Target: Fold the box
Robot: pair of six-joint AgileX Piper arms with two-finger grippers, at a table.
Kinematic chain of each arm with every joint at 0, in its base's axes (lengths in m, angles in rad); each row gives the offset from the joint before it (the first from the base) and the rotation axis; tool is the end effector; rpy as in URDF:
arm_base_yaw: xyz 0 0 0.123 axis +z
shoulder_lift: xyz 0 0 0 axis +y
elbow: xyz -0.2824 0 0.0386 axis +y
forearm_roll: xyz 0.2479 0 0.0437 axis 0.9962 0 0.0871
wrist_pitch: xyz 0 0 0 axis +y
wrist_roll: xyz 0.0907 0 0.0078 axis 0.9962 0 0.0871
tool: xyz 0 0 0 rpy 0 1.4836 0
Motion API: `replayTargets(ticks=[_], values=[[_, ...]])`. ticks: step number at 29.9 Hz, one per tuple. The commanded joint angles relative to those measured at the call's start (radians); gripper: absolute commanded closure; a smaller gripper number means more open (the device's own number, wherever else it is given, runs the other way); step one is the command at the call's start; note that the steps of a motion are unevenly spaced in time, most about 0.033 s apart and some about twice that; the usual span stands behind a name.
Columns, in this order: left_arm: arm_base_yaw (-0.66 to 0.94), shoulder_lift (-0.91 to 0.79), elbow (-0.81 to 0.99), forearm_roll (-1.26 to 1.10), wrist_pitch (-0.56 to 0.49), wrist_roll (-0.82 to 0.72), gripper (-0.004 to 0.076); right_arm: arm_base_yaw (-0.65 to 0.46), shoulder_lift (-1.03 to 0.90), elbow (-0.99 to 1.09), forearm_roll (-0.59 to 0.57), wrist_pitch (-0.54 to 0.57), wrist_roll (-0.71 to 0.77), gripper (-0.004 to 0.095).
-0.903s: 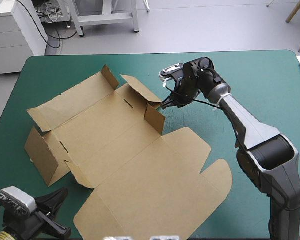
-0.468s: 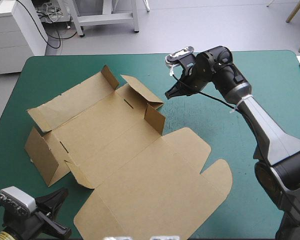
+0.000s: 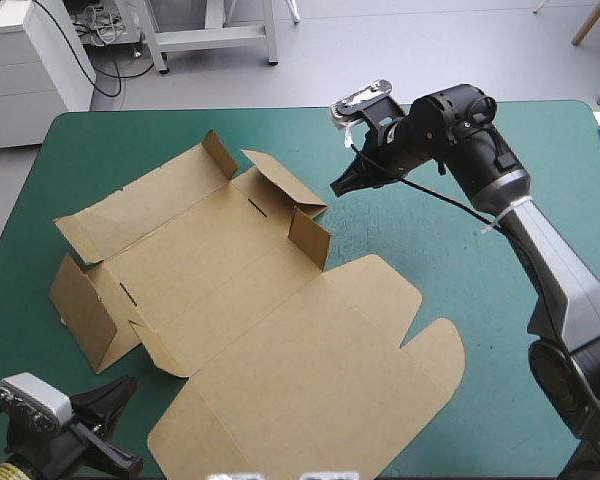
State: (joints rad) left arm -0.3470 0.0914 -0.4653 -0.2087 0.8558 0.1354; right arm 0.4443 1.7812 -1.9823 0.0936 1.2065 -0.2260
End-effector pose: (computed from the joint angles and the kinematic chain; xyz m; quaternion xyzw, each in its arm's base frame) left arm 0.0144 -0.0204 0.2847 0.1849 0.8067 -0.1610 0.5377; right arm 0.3451 0.1731 0.4114 -0.3095 0.8941 0.0813 0.3132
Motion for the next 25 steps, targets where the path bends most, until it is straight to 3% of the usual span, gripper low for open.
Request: replayTargets(ticks=[1, 4, 6, 19, 25], values=[[-0.005, 0.013, -0.020, -0.016, -0.073, 0.001, 0.0731, -0.004, -0.051, -0.023, 0.072, -0.037, -0.062, 0.0608], [-0.005, 0.013, -0.020, -0.016, -0.073, 0.001, 0.0731, -0.004, -0.051, -0.023, 0.086, -0.037, -0.076, 0.0370], [-0.005, 0.013, -0.020, -0.016, -0.073, 0.001, 0.0731, -0.004, -0.049, -0.023, 0.084, -0.037, -0.076, 0.0311], [-0.005, 0.013, -0.020, -0.016, -0.073, 0.004, 0.0731, 0.051, 0.043, -0.023, 0.084, -0.037, -0.098, 0.0323], [-0.005, 0.013, -0.020, -0.014, -0.073, 0.017, 0.0731, 0.147, 0.104, -0.023, -0.059, -0.037, -0.099, 0.0327]])
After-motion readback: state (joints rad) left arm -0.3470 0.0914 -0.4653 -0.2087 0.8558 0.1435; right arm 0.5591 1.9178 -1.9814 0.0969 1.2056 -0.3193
